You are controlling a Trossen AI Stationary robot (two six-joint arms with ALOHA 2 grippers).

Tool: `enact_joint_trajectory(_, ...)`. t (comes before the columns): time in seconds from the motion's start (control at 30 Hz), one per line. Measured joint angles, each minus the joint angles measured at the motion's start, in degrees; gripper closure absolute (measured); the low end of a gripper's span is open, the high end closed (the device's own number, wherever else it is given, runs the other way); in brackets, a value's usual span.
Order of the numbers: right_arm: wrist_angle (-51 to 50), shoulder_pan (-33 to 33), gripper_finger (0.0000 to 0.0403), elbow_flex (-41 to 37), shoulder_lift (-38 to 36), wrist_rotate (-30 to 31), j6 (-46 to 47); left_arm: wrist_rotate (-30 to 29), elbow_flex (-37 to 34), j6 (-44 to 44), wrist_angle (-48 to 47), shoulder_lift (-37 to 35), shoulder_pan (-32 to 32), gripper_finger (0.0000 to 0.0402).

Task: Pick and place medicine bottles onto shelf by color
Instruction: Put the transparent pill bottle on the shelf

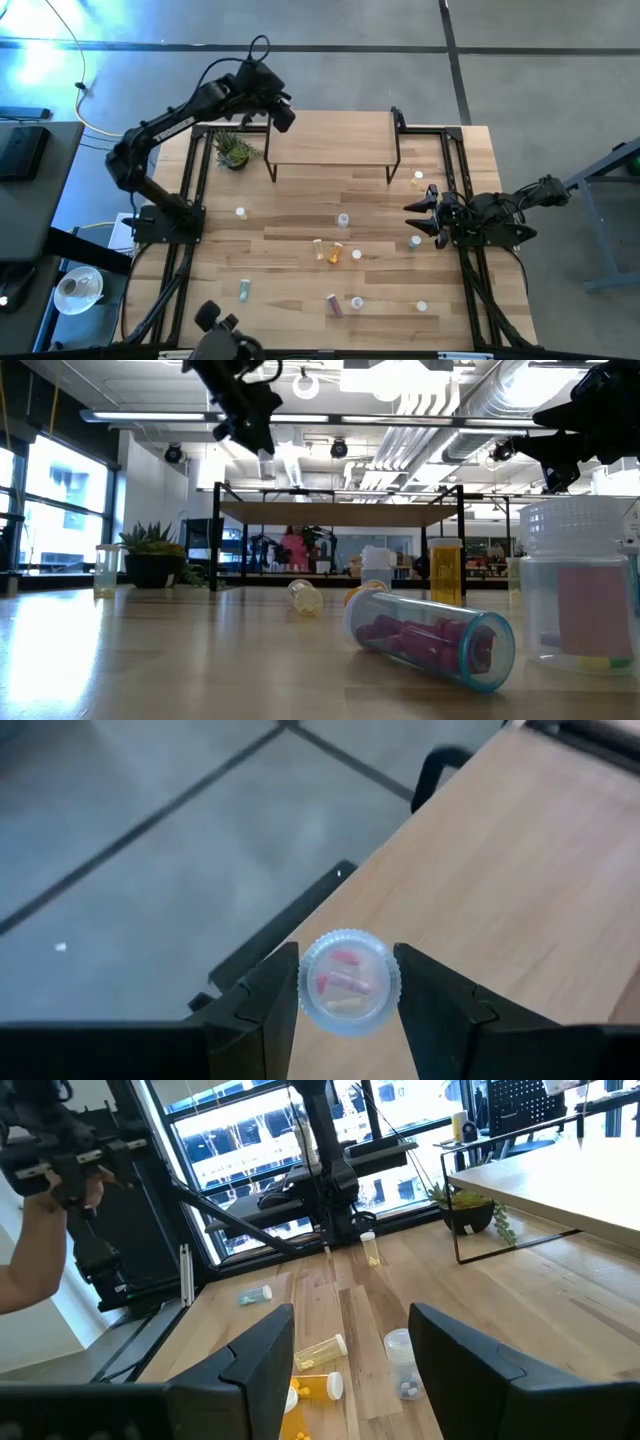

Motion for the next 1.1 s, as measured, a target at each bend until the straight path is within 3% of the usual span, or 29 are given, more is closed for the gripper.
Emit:
enact_joint_trajectory(0.37, 0.0, 0.0, 0.0213, 0.0, 0.0, 0.0, 0.0, 0.6, 0.2, -3.0, -3.1, 4.6, 3.0, 0.0264)
enact_joint_trajectory(1.1, 0.0, 0.0, 0.0213, 0.0, 0.0, 0.0, 0.0, 1.8, 0.3, -4.3, -3.7, 8.7, 2.9, 0.0264)
